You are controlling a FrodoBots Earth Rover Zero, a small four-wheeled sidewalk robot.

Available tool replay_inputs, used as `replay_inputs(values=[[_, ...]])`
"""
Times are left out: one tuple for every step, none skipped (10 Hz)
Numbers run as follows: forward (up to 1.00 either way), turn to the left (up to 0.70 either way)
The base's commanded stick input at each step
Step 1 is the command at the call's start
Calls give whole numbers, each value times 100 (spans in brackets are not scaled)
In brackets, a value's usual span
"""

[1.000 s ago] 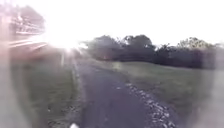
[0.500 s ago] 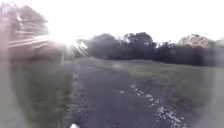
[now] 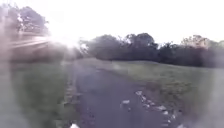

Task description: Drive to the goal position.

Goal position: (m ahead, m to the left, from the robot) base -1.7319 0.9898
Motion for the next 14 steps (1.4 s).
replay_inputs(values=[[85,0],[85,0],[85,0],[85,0],[85,0],[85,0],[85,0],[85,0],[85,0],[85,0],[85,0],[85,0],[85,0],[85,0]])
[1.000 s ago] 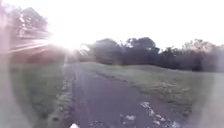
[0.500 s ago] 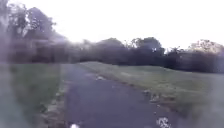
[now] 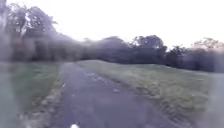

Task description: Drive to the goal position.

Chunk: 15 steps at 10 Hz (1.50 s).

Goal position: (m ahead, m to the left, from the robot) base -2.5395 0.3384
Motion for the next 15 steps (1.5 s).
replay_inputs(values=[[85,0],[85,0],[85,0],[85,0],[85,0],[85,17],[85,33],[85,13],[85,0],[85,0],[35,0],[0,2],[0,6],[0,85],[0,85]])
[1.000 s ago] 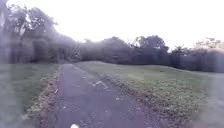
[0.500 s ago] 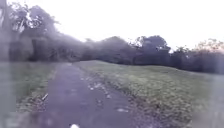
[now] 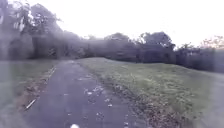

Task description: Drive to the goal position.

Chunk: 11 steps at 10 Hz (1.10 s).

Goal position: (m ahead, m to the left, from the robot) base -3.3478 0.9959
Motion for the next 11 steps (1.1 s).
replay_inputs(values=[[0,85],[0,85],[0,85],[0,85],[0,85],[0,85],[0,85],[0,85],[0,85],[0,85],[0,85]])
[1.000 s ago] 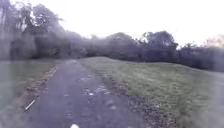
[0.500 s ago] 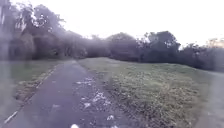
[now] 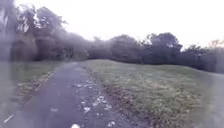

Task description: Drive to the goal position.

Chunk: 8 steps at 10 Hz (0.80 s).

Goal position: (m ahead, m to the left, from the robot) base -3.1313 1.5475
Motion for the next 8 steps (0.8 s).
replay_inputs(values=[[0,85],[0,85],[0,85],[0,85],[0,85],[0,85],[0,85],[0,85]])
